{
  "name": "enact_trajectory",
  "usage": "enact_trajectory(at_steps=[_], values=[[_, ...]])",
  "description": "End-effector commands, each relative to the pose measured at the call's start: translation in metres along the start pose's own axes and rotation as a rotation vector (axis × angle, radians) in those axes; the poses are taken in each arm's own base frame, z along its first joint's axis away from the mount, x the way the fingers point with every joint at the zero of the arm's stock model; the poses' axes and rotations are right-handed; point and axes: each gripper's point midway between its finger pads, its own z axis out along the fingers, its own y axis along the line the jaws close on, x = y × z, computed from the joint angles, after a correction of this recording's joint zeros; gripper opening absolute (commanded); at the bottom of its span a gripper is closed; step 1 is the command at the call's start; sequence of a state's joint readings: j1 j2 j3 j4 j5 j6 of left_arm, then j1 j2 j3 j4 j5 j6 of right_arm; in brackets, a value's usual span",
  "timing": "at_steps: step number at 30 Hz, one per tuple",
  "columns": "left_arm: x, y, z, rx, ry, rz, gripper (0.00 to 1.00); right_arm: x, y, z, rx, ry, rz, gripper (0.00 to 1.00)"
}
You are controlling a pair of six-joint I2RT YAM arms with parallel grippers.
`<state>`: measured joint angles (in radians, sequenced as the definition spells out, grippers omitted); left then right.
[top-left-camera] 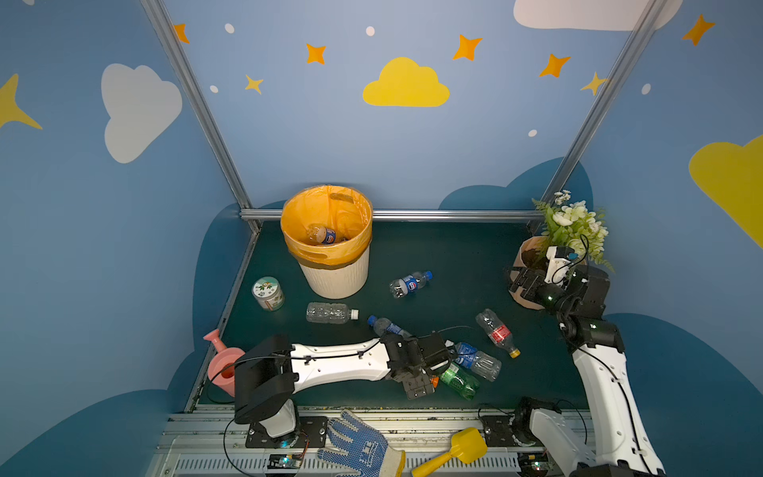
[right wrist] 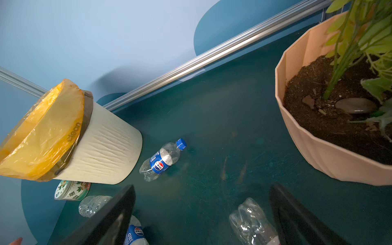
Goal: Throw the plastic bottles in the bin
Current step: Pick up the plastic bottle from the bottom-center of the table.
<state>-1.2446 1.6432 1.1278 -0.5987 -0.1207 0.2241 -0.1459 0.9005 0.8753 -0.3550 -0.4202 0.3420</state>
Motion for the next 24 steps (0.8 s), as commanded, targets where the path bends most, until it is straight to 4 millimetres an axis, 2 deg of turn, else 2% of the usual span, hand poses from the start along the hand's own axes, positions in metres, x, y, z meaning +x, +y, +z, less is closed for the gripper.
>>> enact_trajectory(at_steps=[1,8,17,24], values=[[0.01,-0.007,0.003,0.038,0.045,0.065,0.98,-0.004,0.008,-0.003,-0.045,-0.014,0.006,0.96],[0.027,-0.007,0.019,0.047,0.096,0.062,0.97,-0.003,0.006,-0.001,-0.052,-0.01,0.017,0.96],[0.037,-0.013,0.039,0.097,0.155,0.077,0.9,0.0,0.003,0.0,-0.044,-0.003,0.019,0.96],[0.04,-0.015,0.045,0.114,0.165,0.051,0.77,0.001,0.0,0.001,-0.044,0.004,0.029,0.96]])
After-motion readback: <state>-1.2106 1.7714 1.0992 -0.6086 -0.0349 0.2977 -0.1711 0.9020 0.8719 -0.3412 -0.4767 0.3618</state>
